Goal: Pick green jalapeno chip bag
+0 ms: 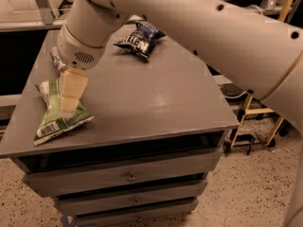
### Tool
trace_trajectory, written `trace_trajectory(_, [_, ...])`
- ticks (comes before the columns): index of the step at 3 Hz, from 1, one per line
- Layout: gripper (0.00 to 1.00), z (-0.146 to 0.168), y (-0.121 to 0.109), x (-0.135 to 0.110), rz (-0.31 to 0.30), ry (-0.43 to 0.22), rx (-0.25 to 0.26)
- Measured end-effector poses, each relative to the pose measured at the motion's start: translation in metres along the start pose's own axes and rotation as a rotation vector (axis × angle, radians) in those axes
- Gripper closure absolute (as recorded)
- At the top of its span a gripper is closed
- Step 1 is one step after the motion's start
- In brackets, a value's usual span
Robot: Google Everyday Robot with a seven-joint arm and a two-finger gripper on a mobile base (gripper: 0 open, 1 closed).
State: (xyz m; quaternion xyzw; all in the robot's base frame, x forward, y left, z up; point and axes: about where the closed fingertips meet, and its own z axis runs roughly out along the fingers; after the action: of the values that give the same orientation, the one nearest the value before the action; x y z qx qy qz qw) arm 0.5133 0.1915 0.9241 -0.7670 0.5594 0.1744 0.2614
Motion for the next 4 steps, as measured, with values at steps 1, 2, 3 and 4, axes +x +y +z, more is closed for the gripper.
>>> trace_trajectory(1, [0.00, 0.022, -0.002, 0.000, -0.004, 0.016, -0.029])
trace_trajectory(2, [0.00, 0.039, -0.004, 0.004, -0.006, 0.033, -0.042])
trace_trajectory(3, [0.16, 0.051, -0.002, 0.008, -0.010, 0.050, -0.048])
trace_trajectory(4, [0.41, 0.062, 0.002, 0.011, -0.018, 0.079, -0.067])
